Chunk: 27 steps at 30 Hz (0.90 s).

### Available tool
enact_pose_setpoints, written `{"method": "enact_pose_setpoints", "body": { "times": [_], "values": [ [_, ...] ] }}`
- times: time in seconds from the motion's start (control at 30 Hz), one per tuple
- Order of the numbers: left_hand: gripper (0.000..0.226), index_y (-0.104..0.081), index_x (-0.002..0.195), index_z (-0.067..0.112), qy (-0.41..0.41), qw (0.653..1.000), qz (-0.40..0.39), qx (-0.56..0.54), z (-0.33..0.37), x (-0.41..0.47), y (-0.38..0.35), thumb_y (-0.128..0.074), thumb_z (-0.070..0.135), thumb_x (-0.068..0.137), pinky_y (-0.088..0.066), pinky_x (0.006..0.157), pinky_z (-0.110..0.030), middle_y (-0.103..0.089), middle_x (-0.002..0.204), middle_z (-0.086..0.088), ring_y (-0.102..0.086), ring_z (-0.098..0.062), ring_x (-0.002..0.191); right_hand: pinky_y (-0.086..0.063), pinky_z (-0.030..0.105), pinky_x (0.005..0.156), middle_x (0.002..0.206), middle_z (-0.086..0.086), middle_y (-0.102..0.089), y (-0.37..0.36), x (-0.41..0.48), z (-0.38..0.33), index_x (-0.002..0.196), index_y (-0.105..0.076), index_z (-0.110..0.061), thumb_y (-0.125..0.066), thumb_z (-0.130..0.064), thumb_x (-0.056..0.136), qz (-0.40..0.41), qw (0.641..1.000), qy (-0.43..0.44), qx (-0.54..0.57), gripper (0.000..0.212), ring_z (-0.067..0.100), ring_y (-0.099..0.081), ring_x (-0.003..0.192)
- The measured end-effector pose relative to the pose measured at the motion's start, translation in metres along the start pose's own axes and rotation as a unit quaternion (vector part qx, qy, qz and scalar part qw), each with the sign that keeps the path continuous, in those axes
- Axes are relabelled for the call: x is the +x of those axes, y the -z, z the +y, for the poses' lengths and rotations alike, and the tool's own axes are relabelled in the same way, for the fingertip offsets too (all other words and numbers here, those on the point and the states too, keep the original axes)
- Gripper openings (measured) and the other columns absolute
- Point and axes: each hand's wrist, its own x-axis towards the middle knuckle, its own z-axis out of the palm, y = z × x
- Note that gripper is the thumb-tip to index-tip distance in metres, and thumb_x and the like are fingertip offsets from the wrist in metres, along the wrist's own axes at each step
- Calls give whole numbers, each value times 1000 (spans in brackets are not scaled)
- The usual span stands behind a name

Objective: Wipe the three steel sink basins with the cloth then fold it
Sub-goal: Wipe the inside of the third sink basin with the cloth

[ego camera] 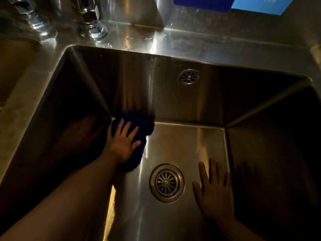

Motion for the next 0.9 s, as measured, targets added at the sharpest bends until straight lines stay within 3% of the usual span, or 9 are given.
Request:
{"method": "enact_pose_setpoints", "body": {
  "times": [0.1, 0.3, 0.37, 0.43, 0.47, 0.53, 0.63, 0.73, 0.9],
  "values": [
    [74, 11, 149, 32, -22, 999, -35, -7, 4, -32, -10, -12, 68, 89, 11, 112, -61, 29, 155, -4, 33, -26, 139, -13, 60, 115, 160, 13, -11, 1, 0, 0, 151, -21, -27, -27, -58, 90, 1, 1000, 2, 6, 69, 34, -5, 148],
    [85, 1, 150, 25, -66, 982, -174, 11, 15, -144, -48, -19, 74, 84, 20, 102, -67, 58, 131, -10, 56, -30, 120, -5, 59, 116, 161, 11, 3, 8, -1, 0, 152, -7, -28, -16, -61, 90, -36, 999, 2, 19, 71, 32, 7, 147],
    [85, -21, 148, 25, -114, 974, -192, 25, 17, -182, -58, -29, 75, 80, 9, 102, -72, 47, 141, -14, 52, -31, 124, 2, 58, 116, 160, 8, 15, 7, 2, 3, 151, 4, -30, -10, -64, 89, -59, 998, 4, 26, 72, 30, 17, 146],
    [74, -61, 119, 25, -178, 971, -145, 62, 16, -210, -62, -45, 74, 66, -24, 94, -76, 11, 157, -17, 14, -39, 143, 8, 56, 116, 155, 5, 29, 5, 4, 7, 148, 17, -33, -7, -66, 89, -85, 996, 5, 20, 71, 28, 28, 142],
    [69, -69, 103, 24, -189, 972, -123, 65, 15, -216, -63, -50, 73, 59, -35, 86, -73, -6, 158, -18, -12, -40, 141, 9, 56, 115, 153, 4, 34, 5, 5, 8, 146, 21, -34, -9, -66, 91, -92, 996, 5, 17, 70, 27, 32, 141],
    [67, -71, 92, 21, -211, 970, -90, 87, 13, -220, -65, -56, 74, 54, -42, 80, -71, -33, 151, -19, -33, -38, 130, 11, 55, 115, 152, 5, 36, 7, 5, 7, 145, 23, -34, -17, -63, 95, -102, 995, 7, 17, 71, 27, 33, 140],
    [66, -69, 93, 19, -228, 969, -63, 72, 12, -216, -74, -53, 73, 58, -40, 82, -72, -51, 136, -22, -35, -40, 128, 10, 55, 116, 155, 4, 30, 11, 6, 6, 146, 20, -37, -22, -58, 97, -100, 994, 9, 47, 68, 26, 28, 142],
    [67, -69, 95, 20, -230, 970, -51, 62, 21, -217, -77, -49, 74, 60, -25, 97, -70, -45, 140, -23, -34, -41, 129, 5, 53, 117, 158, 2, 21, 22, 6, 6, 147, 14, -38, -24, -53, 99, -63, 995, 6, 74, 64, 24, 21, 145],
    [69, -59, 107, 20, -282, 959, -27, 17, 71, -210, -80, -48, 73, 64, -19, 98, -71, -34, 147, -23, -16, -42, 140, 5, 51, 116, 160, 4, 13, 40, 4, 7, 151, 3, -35, -27, -46, 97, 4, 996, 18, 90, 62, 25, 15, 147]
  ]
}}
